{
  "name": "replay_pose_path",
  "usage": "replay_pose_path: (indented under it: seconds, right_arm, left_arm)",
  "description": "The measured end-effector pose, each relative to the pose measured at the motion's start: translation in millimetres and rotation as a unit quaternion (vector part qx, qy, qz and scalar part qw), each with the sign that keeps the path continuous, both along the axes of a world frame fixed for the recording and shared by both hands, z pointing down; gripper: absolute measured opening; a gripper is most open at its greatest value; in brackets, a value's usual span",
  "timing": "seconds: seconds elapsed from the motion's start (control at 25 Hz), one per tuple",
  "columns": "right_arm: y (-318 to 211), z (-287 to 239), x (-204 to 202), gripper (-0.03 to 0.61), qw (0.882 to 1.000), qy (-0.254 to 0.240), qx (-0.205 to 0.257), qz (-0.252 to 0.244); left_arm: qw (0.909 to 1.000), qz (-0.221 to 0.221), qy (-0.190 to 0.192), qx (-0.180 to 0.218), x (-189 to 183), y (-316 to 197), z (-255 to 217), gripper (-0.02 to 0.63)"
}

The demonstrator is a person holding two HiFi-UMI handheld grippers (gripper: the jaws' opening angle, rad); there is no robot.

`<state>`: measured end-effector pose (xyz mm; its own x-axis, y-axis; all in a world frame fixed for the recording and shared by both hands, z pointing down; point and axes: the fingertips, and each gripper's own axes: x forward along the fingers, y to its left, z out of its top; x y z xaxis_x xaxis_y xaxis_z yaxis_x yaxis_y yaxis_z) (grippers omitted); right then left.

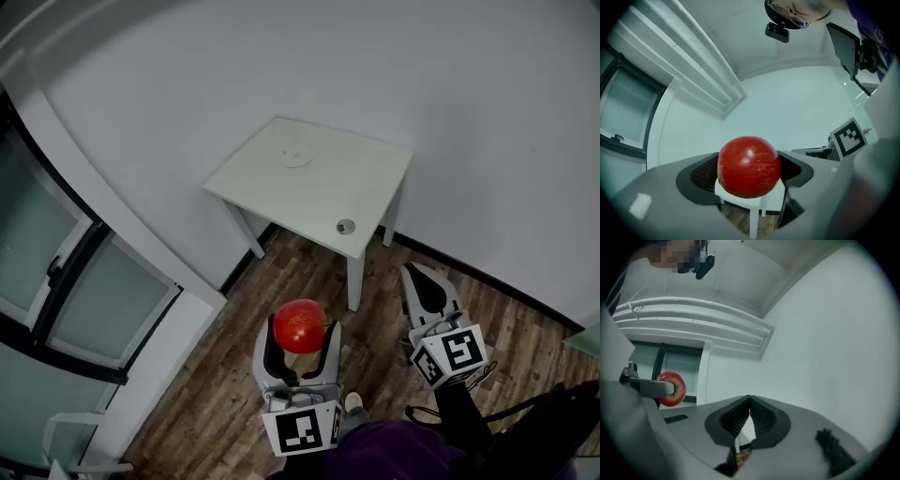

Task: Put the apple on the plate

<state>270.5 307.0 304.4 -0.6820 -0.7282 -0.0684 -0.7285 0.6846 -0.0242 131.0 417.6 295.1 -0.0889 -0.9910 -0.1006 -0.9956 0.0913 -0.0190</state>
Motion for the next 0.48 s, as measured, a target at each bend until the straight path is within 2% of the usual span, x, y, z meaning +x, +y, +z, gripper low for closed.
replay_pose_path:
  seconds: [0.48]
  right_arm:
    - [-22.4,9.1,-36.4,0.011,1.000,0.005,-0.005,0.003]
  left_arm:
    - [0.9999,0.001,0.012,-0.006,-32.6,-21.2,14.5,0.382]
